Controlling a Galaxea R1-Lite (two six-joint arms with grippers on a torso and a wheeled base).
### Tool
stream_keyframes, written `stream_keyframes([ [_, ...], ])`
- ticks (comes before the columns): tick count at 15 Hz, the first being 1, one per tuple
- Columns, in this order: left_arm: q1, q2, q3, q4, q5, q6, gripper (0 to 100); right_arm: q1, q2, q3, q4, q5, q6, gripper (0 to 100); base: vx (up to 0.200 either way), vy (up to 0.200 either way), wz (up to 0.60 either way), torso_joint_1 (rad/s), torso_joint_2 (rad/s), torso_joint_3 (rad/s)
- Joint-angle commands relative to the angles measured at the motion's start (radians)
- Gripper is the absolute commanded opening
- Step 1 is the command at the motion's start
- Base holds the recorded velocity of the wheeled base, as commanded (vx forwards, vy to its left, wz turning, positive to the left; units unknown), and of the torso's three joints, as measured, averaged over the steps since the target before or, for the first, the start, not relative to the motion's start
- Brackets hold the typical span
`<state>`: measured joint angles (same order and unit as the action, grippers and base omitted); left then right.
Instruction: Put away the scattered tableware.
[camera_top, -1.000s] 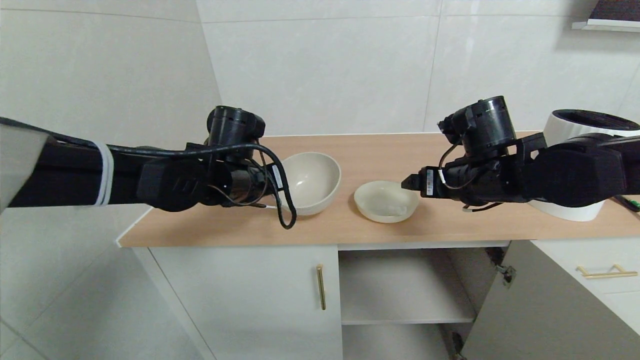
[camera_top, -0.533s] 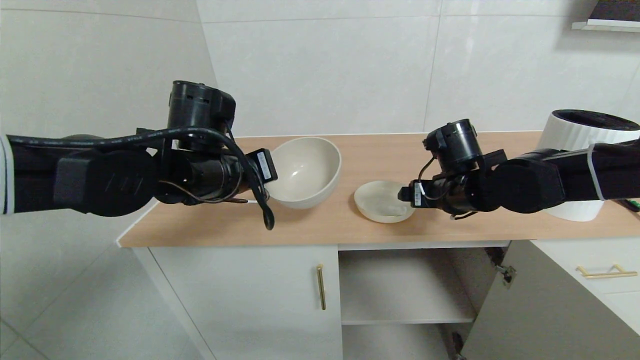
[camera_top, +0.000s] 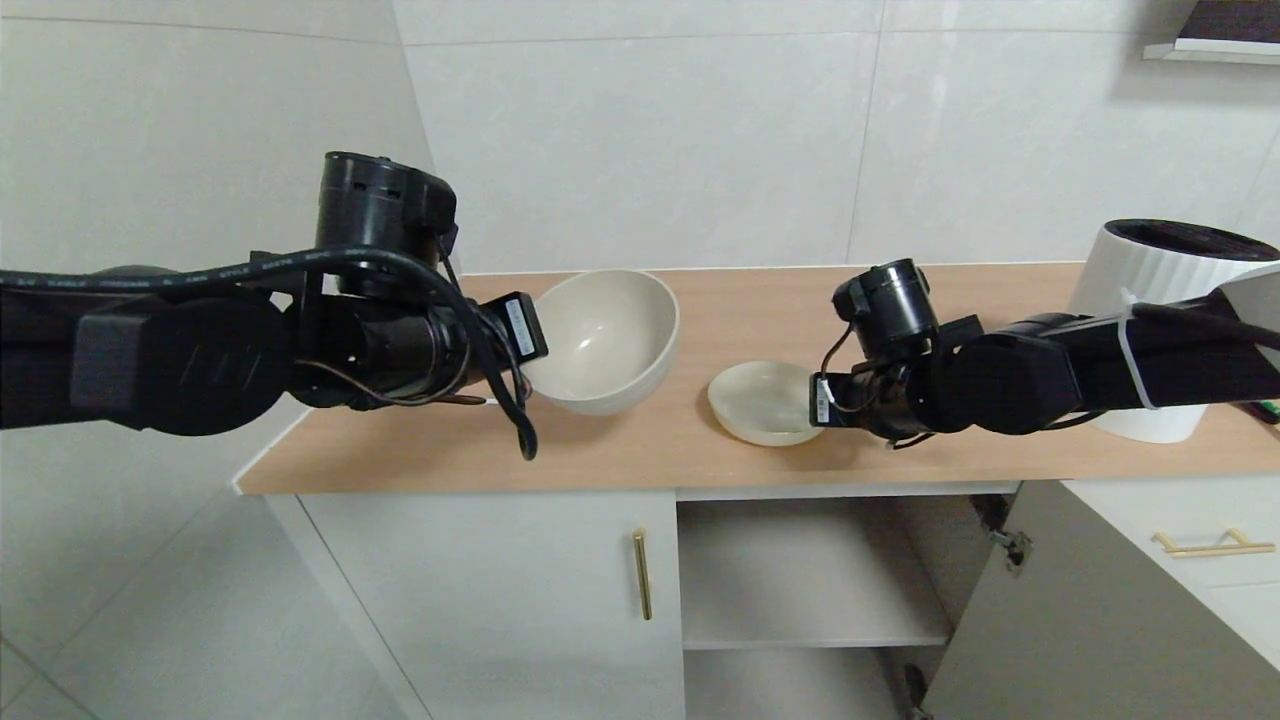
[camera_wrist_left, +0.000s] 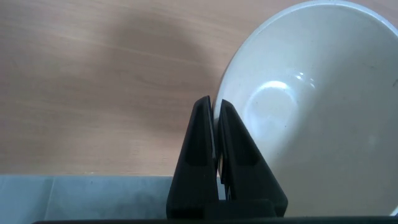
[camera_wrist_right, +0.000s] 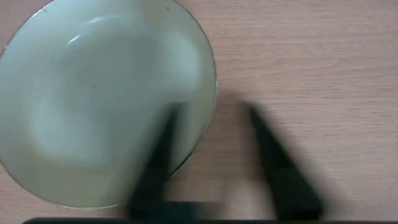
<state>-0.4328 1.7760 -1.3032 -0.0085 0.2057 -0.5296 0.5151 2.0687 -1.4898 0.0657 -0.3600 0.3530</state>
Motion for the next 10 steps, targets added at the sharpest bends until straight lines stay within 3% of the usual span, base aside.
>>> stream_keyframes([
  [1, 0.0, -0.018, 0.002, -0.001, 0.0, 0.0, 0, 0.002, 0.014, -0.003, 0.0, 0.003, 0.0, 0, 0.0, 0.0, 0.0, 0.0, 0.0, 0.0],
  [7, 0.002, -0.096, 0.07, 0.001, -0.031, 0.008, 0, 0.0, -0.136, 0.037, 0.017, 0.047, 0.038, 0, 0.0, 0.0, 0.0, 0.0, 0.0, 0.0],
  [8, 0.002, -0.125, 0.122, -0.001, -0.045, 0.014, 0, -0.001, -0.214, 0.1, 0.019, 0.105, 0.046, 0, 0.0, 0.0, 0.0, 0.0, 0.0, 0.0],
  [10, 0.002, -0.194, 0.197, -0.001, -0.054, 0.057, 0, -0.001, -0.366, 0.203, 0.054, 0.243, 0.041, 0, 0.0, 0.0, 0.0, 0.0, 0.0, 0.0],
])
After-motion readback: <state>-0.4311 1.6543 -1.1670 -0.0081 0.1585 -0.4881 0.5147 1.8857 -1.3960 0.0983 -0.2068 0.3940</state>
